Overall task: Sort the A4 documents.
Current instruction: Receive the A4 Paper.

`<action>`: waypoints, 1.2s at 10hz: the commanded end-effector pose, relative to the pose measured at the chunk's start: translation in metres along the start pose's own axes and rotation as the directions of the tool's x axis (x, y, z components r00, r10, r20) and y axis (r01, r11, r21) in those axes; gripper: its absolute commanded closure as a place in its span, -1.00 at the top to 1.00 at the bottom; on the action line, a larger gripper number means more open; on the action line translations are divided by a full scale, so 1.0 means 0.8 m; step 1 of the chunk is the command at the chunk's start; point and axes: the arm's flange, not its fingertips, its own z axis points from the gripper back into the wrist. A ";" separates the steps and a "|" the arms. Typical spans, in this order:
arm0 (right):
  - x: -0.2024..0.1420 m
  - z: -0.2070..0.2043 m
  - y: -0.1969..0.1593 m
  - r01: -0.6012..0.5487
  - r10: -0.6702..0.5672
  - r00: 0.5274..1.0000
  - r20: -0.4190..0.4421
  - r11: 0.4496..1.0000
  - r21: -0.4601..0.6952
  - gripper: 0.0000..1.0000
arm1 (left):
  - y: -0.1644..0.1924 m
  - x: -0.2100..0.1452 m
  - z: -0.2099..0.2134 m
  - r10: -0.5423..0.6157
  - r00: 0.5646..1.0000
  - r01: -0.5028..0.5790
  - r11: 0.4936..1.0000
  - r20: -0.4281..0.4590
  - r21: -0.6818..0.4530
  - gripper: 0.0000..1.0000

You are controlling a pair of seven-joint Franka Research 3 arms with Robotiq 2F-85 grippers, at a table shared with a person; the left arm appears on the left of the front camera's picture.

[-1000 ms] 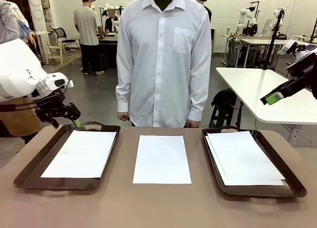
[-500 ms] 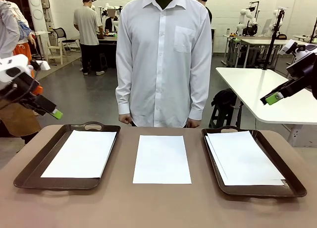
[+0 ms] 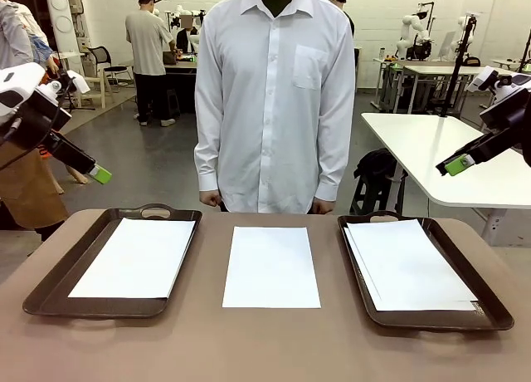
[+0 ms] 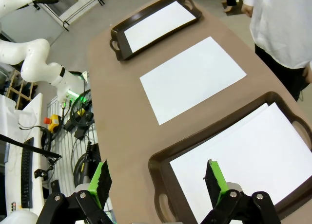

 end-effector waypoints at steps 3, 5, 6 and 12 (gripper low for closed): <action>0.000 -0.002 0.000 -0.002 0.002 1.000 0.001 1.000 0.002 1.00 | 0.005 -0.016 -0.002 0.056 0.993 -0.049 0.996 0.100 -0.075 1.00; 0.000 -0.002 0.000 -0.002 0.002 1.000 0.001 1.000 0.002 1.00 | -0.008 -0.007 -0.020 0.070 0.993 -0.061 0.994 0.099 -0.085 1.00; 0.000 -0.002 0.000 -0.002 0.002 1.000 0.001 1.000 0.002 1.00 | -0.008 -0.010 -0.019 0.073 0.992 -0.065 0.994 0.099 -0.084 1.00; 0.000 -0.002 0.000 -0.002 0.002 1.000 0.001 1.000 0.002 1.00 | -0.007 -0.008 -0.016 0.084 0.994 -0.079 0.994 0.070 -0.078 1.00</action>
